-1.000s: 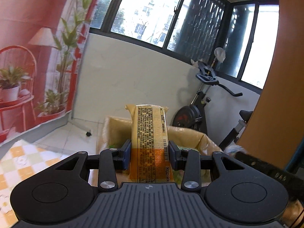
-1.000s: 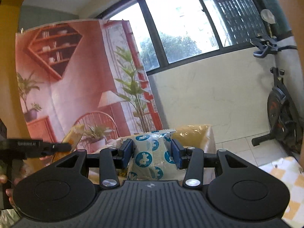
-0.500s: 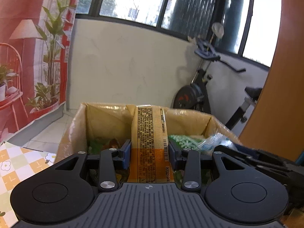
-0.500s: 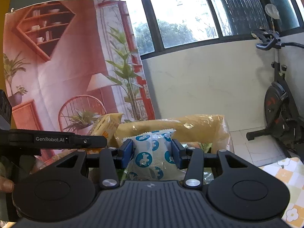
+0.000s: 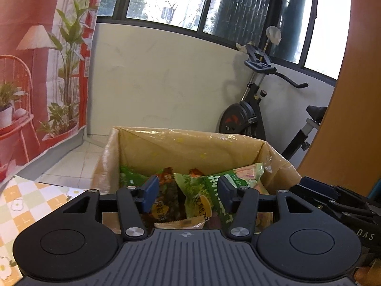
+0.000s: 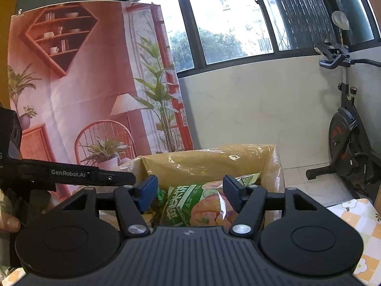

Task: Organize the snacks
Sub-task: 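Open both tools over the box to drop the wafer pack and blue-white bag, then move both tools back down toward the remaining snacks in front of the box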

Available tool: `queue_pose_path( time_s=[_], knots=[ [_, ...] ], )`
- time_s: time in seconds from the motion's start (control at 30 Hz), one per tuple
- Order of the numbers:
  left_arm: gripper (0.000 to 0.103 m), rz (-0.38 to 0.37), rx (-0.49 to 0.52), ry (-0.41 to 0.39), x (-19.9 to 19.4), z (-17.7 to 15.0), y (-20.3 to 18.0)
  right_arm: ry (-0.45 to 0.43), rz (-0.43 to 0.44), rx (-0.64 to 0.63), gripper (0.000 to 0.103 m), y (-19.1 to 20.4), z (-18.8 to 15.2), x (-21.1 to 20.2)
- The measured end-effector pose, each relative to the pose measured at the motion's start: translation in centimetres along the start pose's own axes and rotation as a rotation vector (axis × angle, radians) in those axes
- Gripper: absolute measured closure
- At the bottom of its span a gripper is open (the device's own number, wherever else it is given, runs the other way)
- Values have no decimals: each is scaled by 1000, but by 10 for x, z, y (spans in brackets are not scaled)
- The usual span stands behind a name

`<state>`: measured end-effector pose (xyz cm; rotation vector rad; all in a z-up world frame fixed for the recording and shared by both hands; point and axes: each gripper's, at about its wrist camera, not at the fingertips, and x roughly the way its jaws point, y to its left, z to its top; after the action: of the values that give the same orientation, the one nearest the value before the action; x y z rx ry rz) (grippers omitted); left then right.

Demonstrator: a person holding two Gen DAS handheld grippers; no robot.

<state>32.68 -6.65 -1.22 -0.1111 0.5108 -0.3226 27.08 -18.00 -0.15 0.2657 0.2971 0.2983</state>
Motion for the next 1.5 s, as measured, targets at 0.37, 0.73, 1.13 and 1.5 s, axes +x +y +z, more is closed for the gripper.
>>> queue_pose_path(
  time_s=[0.37,0.73,1.13,1.5],
  knots=[
    [46,55,-39,-70,-83,1,31,-59,-21,36,39,8,5,-58],
    [46,147,6,-24,-137,-43,58,-22,-46,56,39,25,-32,-100],
    [37,85,-63,162,-126,-125,53,143,-37,62,39,53,-107,-97],
    [29,12,-159,356,-88,-196,16,237,-102,-30,39,61,-150,-103]
  ],
)
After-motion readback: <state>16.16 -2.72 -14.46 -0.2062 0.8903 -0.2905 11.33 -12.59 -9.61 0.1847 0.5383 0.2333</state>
